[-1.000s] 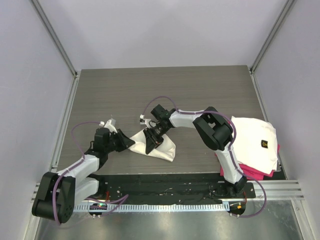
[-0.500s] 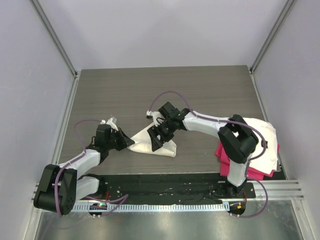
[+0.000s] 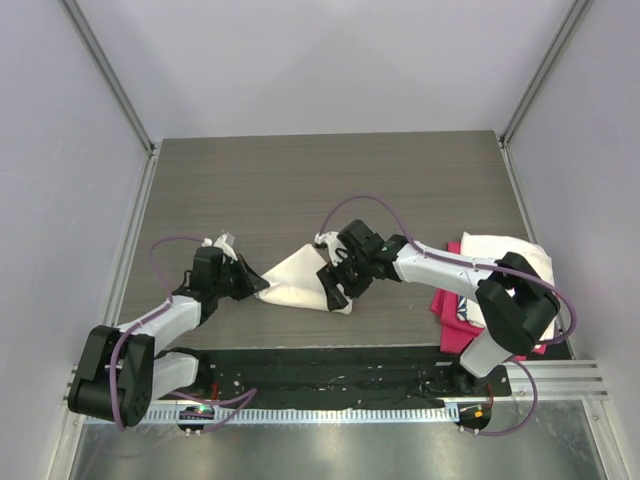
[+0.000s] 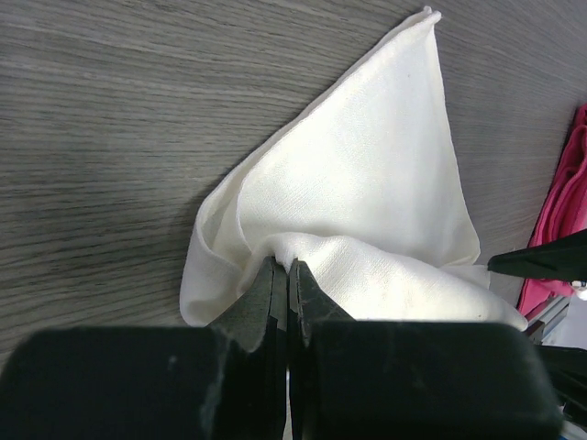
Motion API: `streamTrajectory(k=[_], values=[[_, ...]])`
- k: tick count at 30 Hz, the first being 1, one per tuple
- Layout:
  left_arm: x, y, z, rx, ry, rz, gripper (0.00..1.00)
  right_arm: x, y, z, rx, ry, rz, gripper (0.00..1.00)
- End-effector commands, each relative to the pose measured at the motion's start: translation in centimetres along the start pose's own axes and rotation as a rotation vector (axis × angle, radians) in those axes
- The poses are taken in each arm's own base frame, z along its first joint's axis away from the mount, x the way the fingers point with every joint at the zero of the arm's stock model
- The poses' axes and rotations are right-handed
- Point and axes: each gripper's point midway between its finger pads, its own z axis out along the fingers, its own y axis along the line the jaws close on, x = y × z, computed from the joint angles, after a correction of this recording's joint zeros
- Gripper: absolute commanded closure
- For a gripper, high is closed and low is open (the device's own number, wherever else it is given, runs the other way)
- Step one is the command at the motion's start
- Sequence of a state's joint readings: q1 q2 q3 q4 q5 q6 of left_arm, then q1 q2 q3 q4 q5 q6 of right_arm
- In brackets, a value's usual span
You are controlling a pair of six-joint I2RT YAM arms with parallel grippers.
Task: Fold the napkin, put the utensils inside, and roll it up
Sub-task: Roll the napkin with the utensil
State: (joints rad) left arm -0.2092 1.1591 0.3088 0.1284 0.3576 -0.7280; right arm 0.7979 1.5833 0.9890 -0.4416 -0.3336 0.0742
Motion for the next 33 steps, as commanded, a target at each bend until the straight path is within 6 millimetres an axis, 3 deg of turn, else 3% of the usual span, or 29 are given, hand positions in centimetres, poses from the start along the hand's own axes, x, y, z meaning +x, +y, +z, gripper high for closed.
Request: streamTrajectory(k=[1,3,8,11,18,25,33], values=[[-0.5,0.0,0.0,-0.016,-0.004,0.018,1.0,0.2,0.9,-0.4,-0.019,-0.025,0.01,0.31],[-0.5,0.0,0.0,-0.019,-0.005,0.017,1.0,0.5,1.1,-0.3,-0.039,-0.02,0.013,0.34],[-0.6,0.0,0.0,-0.026,-0.007,0.013,1.0,1.2,1.3,0.7,-0.059,0.031,0.054,0.59],[-0.8,0.1,-0.1,-0.036,-0.006,0.014,1.0,1.5,1.7,1.0,-0.086,0.063,0.082,0.68],[-1.0,0.6,0.1,-0.082,0.006,0.006,1.0,3.3,1.0,2.1,-0.12,0.154,0.177,0.78],[-1.0,1.4,0.7,-0.13,0.031,-0.018,1.0,2.2,0.3,2.0,-0.209,0.155,0.299,0.8],[-0.4,2.5,1.2,-0.194,0.076,-0.051,1.0,4.8,-3.2,3.7,-0.142,0.23,0.4,0.81]])
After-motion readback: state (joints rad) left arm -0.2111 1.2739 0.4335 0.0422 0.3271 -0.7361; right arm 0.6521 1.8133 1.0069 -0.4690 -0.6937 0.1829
